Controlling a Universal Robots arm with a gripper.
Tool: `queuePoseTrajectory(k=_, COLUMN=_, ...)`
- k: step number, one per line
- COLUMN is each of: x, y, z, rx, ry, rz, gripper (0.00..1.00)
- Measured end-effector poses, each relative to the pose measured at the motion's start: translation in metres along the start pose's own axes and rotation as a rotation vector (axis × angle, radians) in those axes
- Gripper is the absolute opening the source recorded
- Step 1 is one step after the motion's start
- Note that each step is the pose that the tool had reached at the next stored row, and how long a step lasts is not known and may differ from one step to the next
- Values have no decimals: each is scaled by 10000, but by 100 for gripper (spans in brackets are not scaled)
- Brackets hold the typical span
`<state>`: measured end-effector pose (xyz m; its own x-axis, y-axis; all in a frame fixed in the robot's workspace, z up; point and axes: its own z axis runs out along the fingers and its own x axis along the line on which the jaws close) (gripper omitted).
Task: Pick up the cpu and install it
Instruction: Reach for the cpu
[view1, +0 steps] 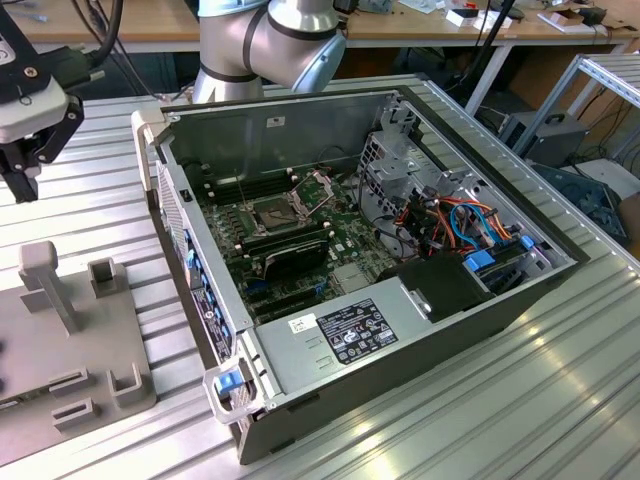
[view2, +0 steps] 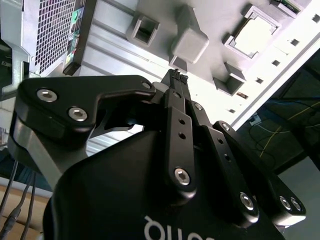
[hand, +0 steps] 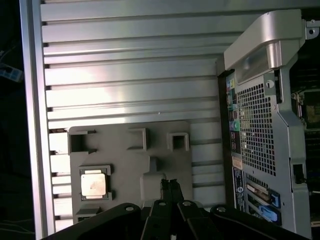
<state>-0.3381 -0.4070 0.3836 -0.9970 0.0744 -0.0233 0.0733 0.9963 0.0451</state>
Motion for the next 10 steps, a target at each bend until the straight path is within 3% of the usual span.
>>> queuePoseTrajectory(k=10, x=120, y=-143, z=7, rx=0, ry=-1, rz=-2, gripper=11)
